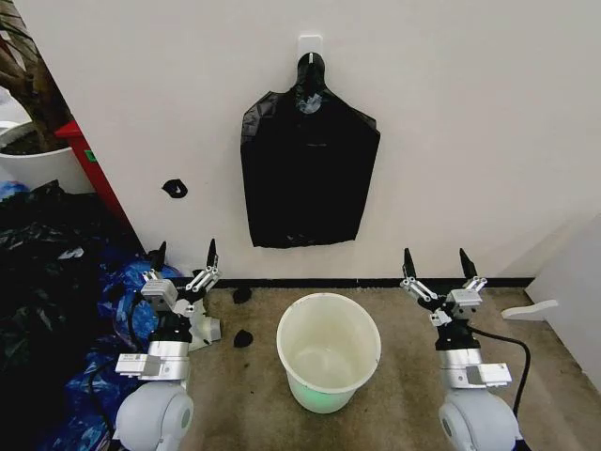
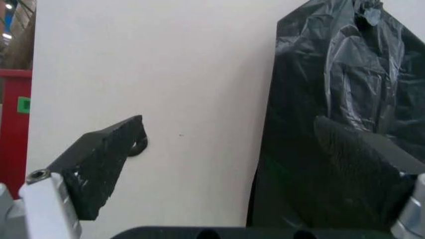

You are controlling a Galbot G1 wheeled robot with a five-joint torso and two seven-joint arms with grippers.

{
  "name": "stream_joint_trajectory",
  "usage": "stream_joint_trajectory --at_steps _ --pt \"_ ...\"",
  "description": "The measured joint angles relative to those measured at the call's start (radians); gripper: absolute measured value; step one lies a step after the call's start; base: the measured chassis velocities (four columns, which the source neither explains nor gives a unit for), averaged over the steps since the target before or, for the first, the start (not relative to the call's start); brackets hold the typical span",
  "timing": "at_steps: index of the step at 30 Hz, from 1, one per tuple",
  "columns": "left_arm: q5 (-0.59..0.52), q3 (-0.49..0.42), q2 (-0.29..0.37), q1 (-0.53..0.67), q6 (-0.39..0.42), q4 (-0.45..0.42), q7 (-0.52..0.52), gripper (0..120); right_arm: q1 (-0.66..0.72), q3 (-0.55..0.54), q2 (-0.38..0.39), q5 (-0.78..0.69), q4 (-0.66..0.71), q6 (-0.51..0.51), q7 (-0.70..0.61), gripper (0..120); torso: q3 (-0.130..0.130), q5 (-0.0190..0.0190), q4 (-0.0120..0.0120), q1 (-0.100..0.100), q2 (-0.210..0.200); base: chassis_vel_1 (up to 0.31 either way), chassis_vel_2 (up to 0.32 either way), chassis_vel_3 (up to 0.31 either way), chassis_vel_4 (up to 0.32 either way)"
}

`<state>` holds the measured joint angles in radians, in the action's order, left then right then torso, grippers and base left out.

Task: Place the garbage bag over the trash bin.

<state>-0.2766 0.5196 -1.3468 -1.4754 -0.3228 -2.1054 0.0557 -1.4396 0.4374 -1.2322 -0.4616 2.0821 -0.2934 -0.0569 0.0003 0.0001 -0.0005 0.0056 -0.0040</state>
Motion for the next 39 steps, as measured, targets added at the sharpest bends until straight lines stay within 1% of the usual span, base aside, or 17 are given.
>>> stream_joint_trajectory --at_steps 1,2,3,4,8,11,12,13,17,20,22,24,27,31,33,34,39 --pt "0.002 -0.001 0.000 0.001 0.000 0.001 0.000 100 0.016 -0.010 0.008 -0.053 0.000 0.008 0.016 100 0.000 0.0001 0.0000 0.000 0.000 0.000 0.000 0.000 0.000" --pt "0.007 -0.003 -0.001 0.001 0.000 0.002 0.000 100 0.055 -0.033 0.026 -0.163 -0.004 0.024 0.053 100 0.000 0.0000 0.0000 0.000 0.000 0.000 0.000 0.000 0.000" --pt "0.010 -0.003 -0.001 0.001 0.000 0.004 0.001 100 0.087 -0.050 0.036 -0.233 -0.011 0.034 0.077 100 0.000 0.0000 0.0001 0.000 0.000 0.000 0.000 0.000 0.000" --pt "0.010 -0.003 -0.001 0.001 0.000 0.004 0.001 100 0.087 -0.050 0.036 -0.233 -0.011 0.034 0.077 100 0.000 0.0000 0.0001 0.000 0.000 0.000 0.000 0.000 0.000" --pt "0.017 0.002 0.000 -0.001 -0.001 0.011 0.003 100 0.253 -0.132 0.062 -0.481 -0.055 0.064 0.175 100 0.000 0.0000 0.0004 0.000 0.000 0.000 0.000 0.000 0.000" --pt "0.017 0.007 0.003 -0.001 -0.001 0.014 0.006 100 0.343 -0.180 0.065 -0.560 -0.072 0.078 0.200 100 0.000 0.0000 0.0004 0.000 0.000 0.000 0.000 0.000 0.000" --pt "0.017 0.009 0.003 0.001 -0.001 0.016 0.007 100 0.406 -0.216 0.063 -0.607 -0.079 0.090 0.204 100 0.000 -0.0002 0.0003 0.000 0.000 0.000 0.000 0.000 0.000" --pt "0.017 0.009 0.003 0.001 -0.001 0.016 0.007 100 0.406 -0.216 0.063 -0.607 -0.079 0.090 0.204 100 0.000 -0.0002 0.0003 0.000 0.000 0.000 0.000 0.000 0.000" --pt "0.017 0.010 0.000 0.004 0.000 0.024 0.009 100 0.539 -0.290 0.053 -0.664 -0.108 0.106 0.185 100 0.000 -0.0001 -0.0001 0.000 0.000 0.000 0.000 0.000 0.000" --pt "0.019 0.010 -0.002 0.005 0.000 0.027 0.010 100 0.598 -0.319 0.046 -0.677 -0.133 0.109 0.176 100 0.000 -0.0003 0.0004 0.000 0.000 0.000 0.000 0.000 0.000" --pt "0.019 0.010 -0.002 0.005 0.000 0.028 0.010 100 0.615 -0.327 0.044 -0.680 -0.143 0.109 0.174 100 0.000 -0.0002 0.0003 0.000 0.000 0.000 0.000 0.000 0.000" --pt "0.022 0.011 -0.004 0.007 0.000 0.033 0.012 100 0.735 -0.373 0.022 -0.712 -0.230 0.109 0.168 100 0.000 -0.0003 0.0004 0.000 0.000 0.000 0.000 0.000 0.000" --pt "0.022 0.012 -0.005 0.013 0.001 0.040 0.014 100 0.815 -0.396 -0.005 -0.737 -0.311 0.111 0.167 100 0.000 -0.0001 0.0002 0.000 0.000 0.000 0.000 0.000 0.000" --pt "0.023 0.012 -0.006 0.016 0.002 0.044 0.016 100 0.857 -0.405 -0.026 -0.757 -0.357 0.113 0.160 100 0.000 -0.0003 0.0002 0.000 0.000 0.000 0.000 0.000 0.000" --pt "0.029 0.012 -0.010 0.018 0.002 0.051 0.020 100 0.922 -0.409 -0.075 -0.813 -0.432 0.128 0.128 100 0.000 -0.0003 -0.0001 0.000 0.000 0.000 0.000 0.000 0.000" --pt "0.029 0.012 -0.011 0.018 0.002 0.051 0.021 100 0.936 -0.408 -0.087 -0.821 -0.453 0.130 0.121 100 0.000 -0.0002 0.0002 0.000 0.000 0.000 0.000 0.000 0.000" --pt "0.030 0.015 -0.011 0.018 0.002 0.052 0.025 100 0.979 -0.405 -0.122 -0.838 -0.518 0.136 0.117 100 0.000 -0.0002 0.0001 0.000 0.000 0.000 0.000 0.000 0.000"
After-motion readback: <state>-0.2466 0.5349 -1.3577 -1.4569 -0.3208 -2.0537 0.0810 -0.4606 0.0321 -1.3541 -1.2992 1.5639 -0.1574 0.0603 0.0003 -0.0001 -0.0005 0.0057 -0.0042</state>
